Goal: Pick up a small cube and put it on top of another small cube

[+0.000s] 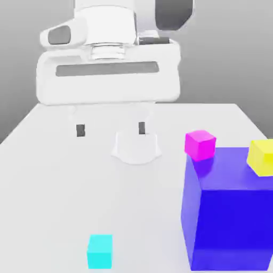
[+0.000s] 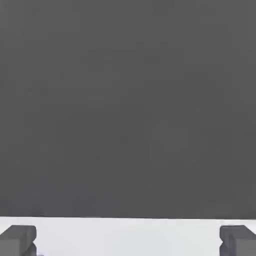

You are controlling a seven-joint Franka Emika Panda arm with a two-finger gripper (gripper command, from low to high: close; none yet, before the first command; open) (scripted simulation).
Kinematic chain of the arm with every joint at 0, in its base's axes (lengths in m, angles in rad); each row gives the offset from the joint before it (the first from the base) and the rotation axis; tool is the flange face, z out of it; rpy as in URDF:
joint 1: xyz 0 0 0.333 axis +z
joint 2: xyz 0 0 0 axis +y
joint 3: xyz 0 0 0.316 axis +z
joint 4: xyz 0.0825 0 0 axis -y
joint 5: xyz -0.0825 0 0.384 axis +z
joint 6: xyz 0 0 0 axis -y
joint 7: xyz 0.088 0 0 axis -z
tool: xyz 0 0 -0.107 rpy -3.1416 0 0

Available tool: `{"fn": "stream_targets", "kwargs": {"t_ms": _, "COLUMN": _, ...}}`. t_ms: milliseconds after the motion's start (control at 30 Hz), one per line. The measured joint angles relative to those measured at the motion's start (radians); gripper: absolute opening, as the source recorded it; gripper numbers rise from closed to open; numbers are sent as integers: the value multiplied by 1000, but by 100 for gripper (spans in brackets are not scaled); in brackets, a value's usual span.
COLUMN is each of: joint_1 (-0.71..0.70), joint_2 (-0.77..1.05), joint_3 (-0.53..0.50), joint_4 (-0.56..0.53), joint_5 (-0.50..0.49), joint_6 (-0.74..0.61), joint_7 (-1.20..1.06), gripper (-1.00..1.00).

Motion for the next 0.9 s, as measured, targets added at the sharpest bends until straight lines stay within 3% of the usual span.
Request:
{"fn": "stream_targets", "kwargs": {"t_ms": 333, "joint_1": -36, "joint_2": 359, "joint_3": -22, "joint_4": -75, "joint_5": 8, "joint_6": 158, "joint_7": -73, "gripper": 0}}
{"fn": "stream_targets", "kwargs": {"t_ms": 500, "joint_1": -82, "joint_2": 540, "joint_3": 29, "joint_4": -50, "joint_5": 51, "joint_6": 294, "joint_7": -111, "gripper": 0}}
{"fn": "stream_targets", "kwargs": {"t_ms": 533, "joint_1": -89, "joint_2": 562, "joint_3": 37, "joint_4": -46, "joint_5": 58, "joint_6": 311, "joint_7": -117, "gripper": -100}}
{"fn": "stream_targets", "kwargs": {"t_ms": 733, "joint_1": -93, "joint_2": 574, "joint_3": 42, "joint_4": -44, "joint_5": 59, "joint_6": 320, "joint_7": -117, "gripper": -100}}
{"fn": "stream_targets", "kwargs": {"t_ms": 900, "joint_1": -65, "joint_2": 438, "joint_3": 4, "joint_4": -71, "joint_5": 13, "joint_6": 212, "joint_7": -82, "gripper": -100}}
